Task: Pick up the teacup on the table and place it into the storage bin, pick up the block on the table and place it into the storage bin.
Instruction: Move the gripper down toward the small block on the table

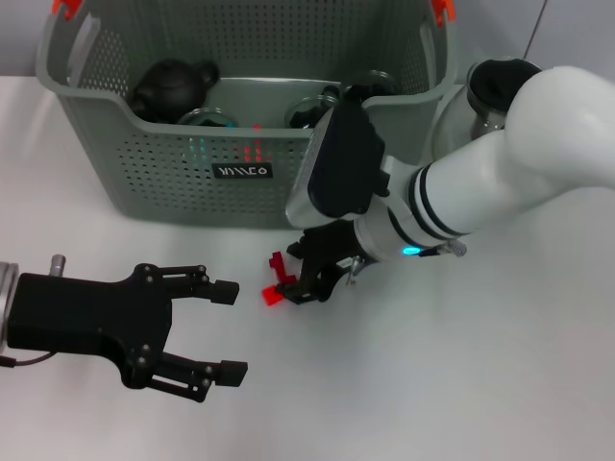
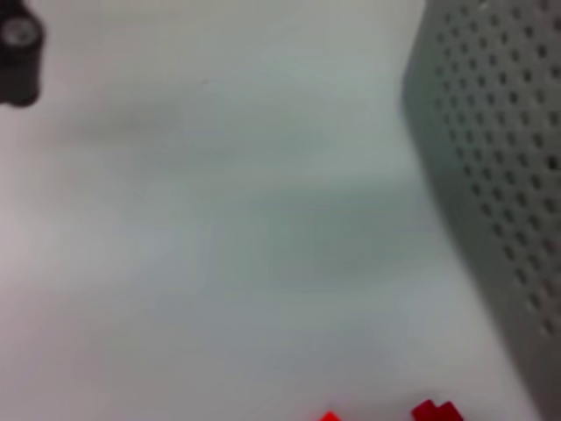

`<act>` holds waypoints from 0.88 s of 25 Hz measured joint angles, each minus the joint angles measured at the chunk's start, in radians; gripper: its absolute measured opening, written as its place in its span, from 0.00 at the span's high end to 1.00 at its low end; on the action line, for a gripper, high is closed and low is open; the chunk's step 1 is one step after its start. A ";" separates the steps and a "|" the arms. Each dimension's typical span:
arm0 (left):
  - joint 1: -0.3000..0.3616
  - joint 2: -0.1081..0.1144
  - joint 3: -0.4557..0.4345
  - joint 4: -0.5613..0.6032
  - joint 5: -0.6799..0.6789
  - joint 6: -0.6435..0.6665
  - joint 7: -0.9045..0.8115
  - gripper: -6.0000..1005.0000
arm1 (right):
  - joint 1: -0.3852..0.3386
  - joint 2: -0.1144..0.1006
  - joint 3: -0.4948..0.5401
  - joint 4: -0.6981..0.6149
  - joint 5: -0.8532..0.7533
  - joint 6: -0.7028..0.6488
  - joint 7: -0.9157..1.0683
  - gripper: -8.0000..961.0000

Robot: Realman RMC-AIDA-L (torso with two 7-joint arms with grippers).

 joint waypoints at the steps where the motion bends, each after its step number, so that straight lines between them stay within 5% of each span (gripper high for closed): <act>1: 0.000 0.000 0.000 0.000 0.000 0.000 0.000 0.07 | -0.002 -0.002 0.005 -0.002 0.000 0.001 0.000 0.40; 22: -0.004 0.000 0.000 -0.002 0.000 0.000 -0.007 0.07 | -0.002 -0.015 0.040 0.001 -0.012 -0.052 -0.009 0.31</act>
